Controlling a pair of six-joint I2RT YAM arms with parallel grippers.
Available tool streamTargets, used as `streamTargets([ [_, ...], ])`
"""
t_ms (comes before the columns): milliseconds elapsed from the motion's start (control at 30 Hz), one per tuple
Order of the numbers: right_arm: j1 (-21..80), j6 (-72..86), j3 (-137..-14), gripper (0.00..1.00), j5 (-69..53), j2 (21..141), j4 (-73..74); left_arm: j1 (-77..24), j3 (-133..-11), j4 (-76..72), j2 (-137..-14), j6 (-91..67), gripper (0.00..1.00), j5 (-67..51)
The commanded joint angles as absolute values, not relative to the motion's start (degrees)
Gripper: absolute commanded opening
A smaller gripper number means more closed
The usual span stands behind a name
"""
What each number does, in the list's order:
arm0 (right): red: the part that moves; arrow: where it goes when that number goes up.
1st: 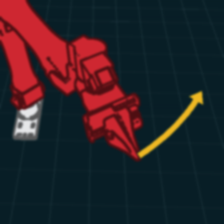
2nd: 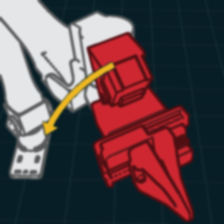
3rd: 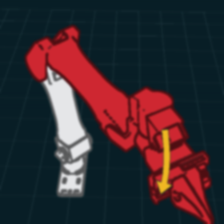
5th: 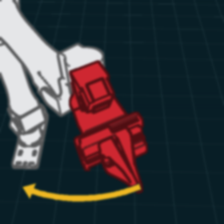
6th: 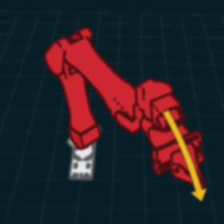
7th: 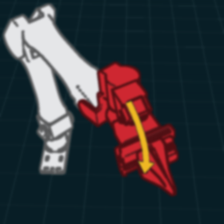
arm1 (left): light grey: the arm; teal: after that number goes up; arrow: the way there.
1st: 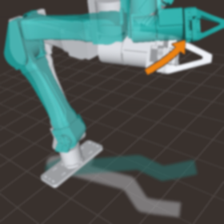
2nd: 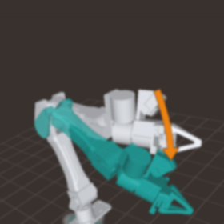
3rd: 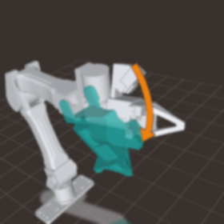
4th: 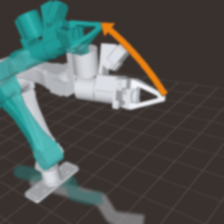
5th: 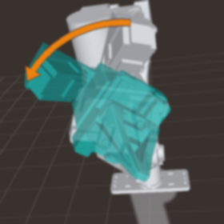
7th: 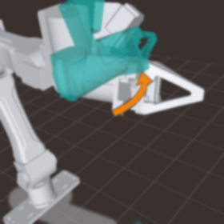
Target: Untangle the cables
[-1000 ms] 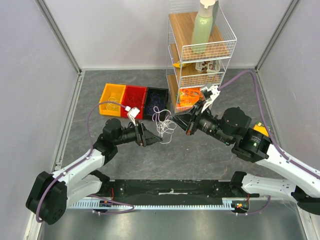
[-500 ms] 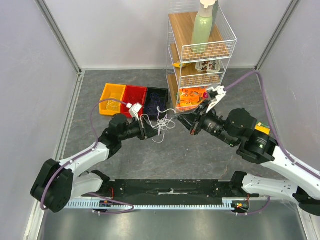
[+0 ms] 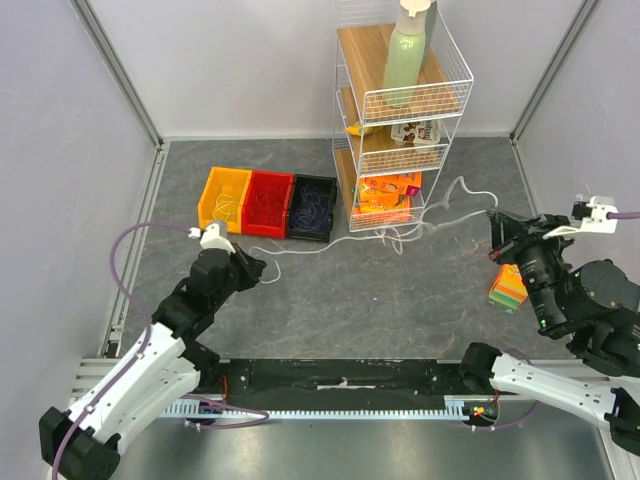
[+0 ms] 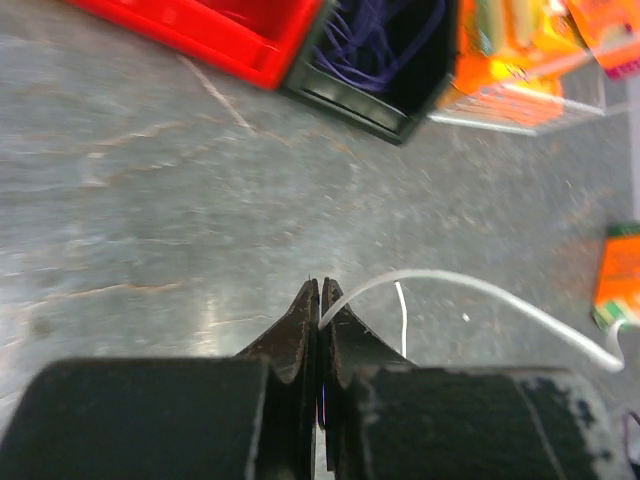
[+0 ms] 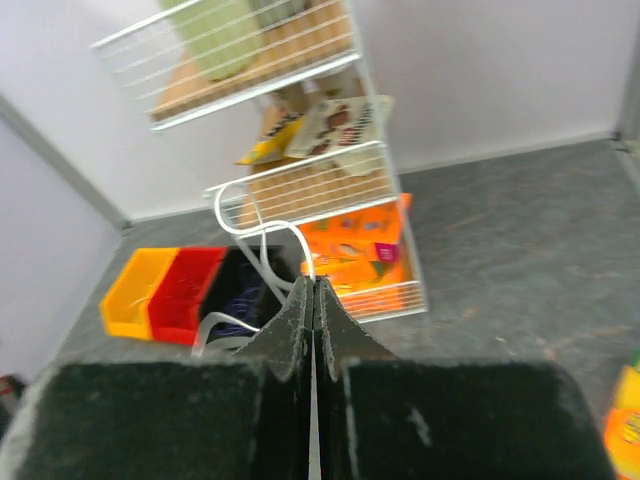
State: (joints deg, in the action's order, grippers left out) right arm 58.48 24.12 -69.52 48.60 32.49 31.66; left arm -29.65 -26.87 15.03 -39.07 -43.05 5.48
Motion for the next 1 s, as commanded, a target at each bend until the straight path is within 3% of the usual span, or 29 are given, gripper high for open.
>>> streamTargets([
  [0,58.36,21.18,-68.64,0.00,61.69,30.15,37.79,-29.53,-31.72,27.23,-33.76,-44.29,0.02,23.53],
  [267,58.36,21.71,-68.29,0.00,64.59,27.86,42.18,-29.44,-39.72,32.52,-30.76,-39.92,0.02,36.02],
  [467,58.36,28.29,-72.07,0.00,74.52,26.11,50.71,-29.53,-46.57,37.27,-26.82,-34.38,0.02,52.71],
  [767,58.62,25.94,-72.07,0.00,71.72,23.11,49.31,-29.53,-48.34,32.26,-22.23,-25.76,0.02,51.69],
  [967,58.53,25.75,-77.34,0.00,74.36,21.72,53.70,-29.53,-50.71,31.30,-22.86,-20.49,0.02,57.38],
])
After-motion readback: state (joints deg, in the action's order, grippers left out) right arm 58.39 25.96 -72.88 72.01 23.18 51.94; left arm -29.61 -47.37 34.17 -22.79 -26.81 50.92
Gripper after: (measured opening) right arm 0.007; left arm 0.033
